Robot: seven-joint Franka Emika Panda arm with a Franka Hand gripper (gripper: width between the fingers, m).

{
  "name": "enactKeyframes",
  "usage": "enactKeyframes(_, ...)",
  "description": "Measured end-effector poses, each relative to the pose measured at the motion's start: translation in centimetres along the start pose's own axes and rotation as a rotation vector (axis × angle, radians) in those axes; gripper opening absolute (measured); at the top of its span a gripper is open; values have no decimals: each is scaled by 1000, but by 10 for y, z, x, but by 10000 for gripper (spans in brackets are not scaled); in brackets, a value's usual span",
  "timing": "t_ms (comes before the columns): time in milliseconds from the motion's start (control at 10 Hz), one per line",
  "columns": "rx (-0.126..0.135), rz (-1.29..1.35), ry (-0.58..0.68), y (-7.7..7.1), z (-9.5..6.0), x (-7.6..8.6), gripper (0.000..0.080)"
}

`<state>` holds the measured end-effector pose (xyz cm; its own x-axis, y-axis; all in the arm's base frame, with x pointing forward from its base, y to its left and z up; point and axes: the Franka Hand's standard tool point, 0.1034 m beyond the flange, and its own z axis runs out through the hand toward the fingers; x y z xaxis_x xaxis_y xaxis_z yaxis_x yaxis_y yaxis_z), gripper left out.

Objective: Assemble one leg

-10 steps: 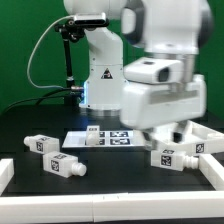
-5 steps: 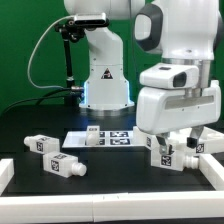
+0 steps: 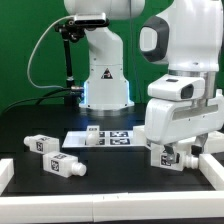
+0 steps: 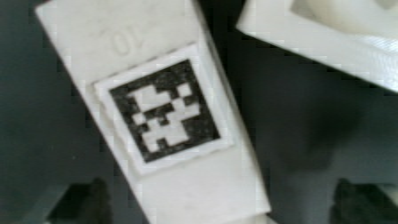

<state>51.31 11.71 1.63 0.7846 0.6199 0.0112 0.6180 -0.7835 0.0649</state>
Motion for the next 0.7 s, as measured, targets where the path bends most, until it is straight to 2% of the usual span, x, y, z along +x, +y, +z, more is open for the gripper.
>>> enactKeyframes(100, 0, 0, 0, 0, 0, 0, 547)
enactKeyframes(300, -1, 0, 3, 1, -1, 1, 188)
enactKeyframes(400, -4, -61, 9, 8, -6, 1, 68)
enactKeyframes(500, -9, -120, 8, 35, -13, -10, 68)
enactKeyframes(600, -18, -137, 13, 54, -17, -16, 14)
enactKeyframes(700, -25, -170, 19, 65, -20, -19, 4)
